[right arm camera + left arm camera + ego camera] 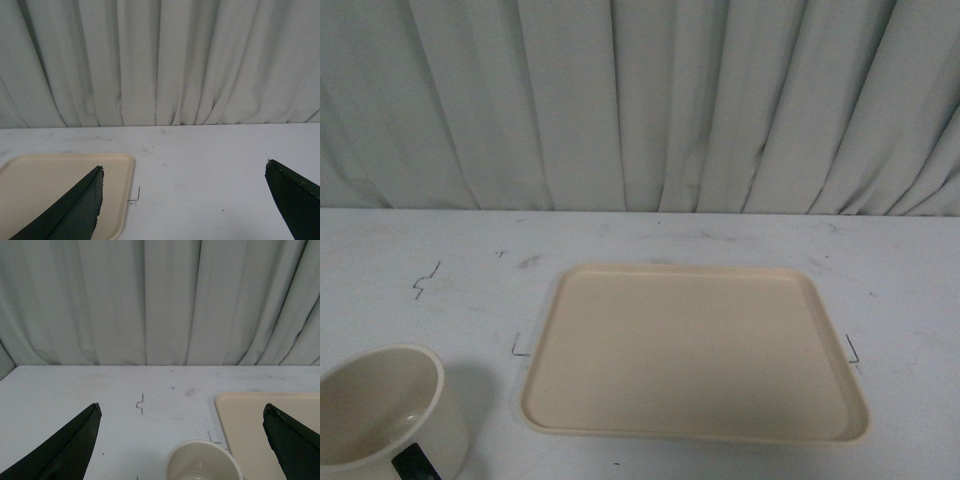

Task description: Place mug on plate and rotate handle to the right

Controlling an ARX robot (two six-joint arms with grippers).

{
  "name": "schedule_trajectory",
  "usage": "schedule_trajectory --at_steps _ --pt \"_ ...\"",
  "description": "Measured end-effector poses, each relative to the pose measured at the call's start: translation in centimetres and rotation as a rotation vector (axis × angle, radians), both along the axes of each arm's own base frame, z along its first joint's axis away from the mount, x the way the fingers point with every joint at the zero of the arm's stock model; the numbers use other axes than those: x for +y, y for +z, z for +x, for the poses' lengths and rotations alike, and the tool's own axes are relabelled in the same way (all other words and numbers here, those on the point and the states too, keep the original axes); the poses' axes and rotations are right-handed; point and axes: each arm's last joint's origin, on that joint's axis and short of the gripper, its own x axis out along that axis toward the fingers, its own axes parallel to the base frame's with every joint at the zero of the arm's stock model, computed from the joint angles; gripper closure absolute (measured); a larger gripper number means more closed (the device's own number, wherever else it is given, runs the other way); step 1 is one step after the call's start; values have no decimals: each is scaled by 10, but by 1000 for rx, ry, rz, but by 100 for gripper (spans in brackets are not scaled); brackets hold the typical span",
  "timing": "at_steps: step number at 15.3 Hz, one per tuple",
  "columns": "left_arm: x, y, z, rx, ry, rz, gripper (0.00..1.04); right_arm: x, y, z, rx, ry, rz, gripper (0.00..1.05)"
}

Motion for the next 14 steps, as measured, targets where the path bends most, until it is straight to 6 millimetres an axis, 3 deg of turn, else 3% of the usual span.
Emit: schedule_trajectory --at_steps 14 --pt "0 0 0 0 0 0 7 0 0 0 0 0 0 6"
